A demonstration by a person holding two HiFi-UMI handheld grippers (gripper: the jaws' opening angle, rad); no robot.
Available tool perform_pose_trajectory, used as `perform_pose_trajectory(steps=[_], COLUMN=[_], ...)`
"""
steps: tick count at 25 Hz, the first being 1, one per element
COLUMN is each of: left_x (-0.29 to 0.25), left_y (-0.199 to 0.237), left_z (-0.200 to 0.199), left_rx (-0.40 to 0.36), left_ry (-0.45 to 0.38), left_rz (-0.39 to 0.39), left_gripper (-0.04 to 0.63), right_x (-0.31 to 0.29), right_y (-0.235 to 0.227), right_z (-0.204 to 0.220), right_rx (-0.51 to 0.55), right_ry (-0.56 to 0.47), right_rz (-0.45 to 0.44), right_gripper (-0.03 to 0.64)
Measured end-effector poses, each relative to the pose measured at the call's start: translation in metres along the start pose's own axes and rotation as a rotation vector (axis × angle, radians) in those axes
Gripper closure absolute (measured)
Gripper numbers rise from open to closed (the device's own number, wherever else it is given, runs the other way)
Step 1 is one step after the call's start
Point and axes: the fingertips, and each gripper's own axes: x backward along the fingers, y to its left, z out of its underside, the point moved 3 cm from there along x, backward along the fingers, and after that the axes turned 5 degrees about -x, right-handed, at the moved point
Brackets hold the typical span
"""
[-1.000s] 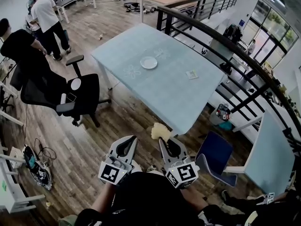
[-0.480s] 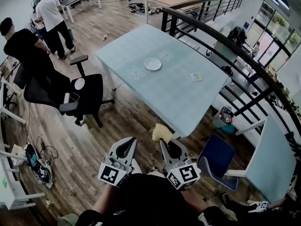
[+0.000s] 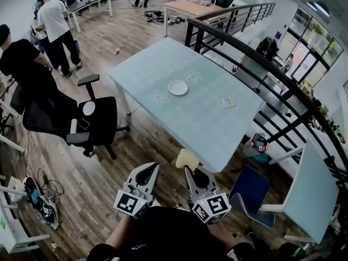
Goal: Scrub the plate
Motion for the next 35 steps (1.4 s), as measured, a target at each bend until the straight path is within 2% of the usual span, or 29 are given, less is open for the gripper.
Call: perform_pose_trajectory(steps=[3, 8, 14, 21, 31, 35], left_x=[-0.007, -0.023, -0.032, -0.027, -0.055, -0.077], left_y=[0.031, 0.076, 0.126, 0.188, 0.216, 0.230], left_z=[-0.004, -0.014, -0.010, -0.011, 0.011, 0.013], left_rx=[0.023, 0.045, 0.001, 0.012, 0.054, 0.069], left_ry=[-0.028, -0.027, 0.034, 0.041, 0.080, 0.088], left_rz=[0.008, 0.028, 0.063, 0.075, 0.106, 0.099], left_gripper=[0.583, 0.583, 0.584, 0.584, 0.583, 0.583], right_x=[-0.028, -0.075, -0.131, -0.190, -0.221, -0.248], right_y=[0.003, 0.008, 0.023, 0.038, 0.012, -0.009], right_z=[0.004, 0.002, 0.001, 0.009, 0.014, 0.012], right_rx=[-0.003, -0.002, -0.015, -0.110, -0.146, -0.145], right_ry=[0.015, 0.032, 0.044, 0.060, 0.098, 0.118], right_rz=[0.023, 0.038, 0.027, 0.020, 0.127, 0.123], right_gripper=[0.557, 0.558, 0.560, 0.558, 0.558, 0.558])
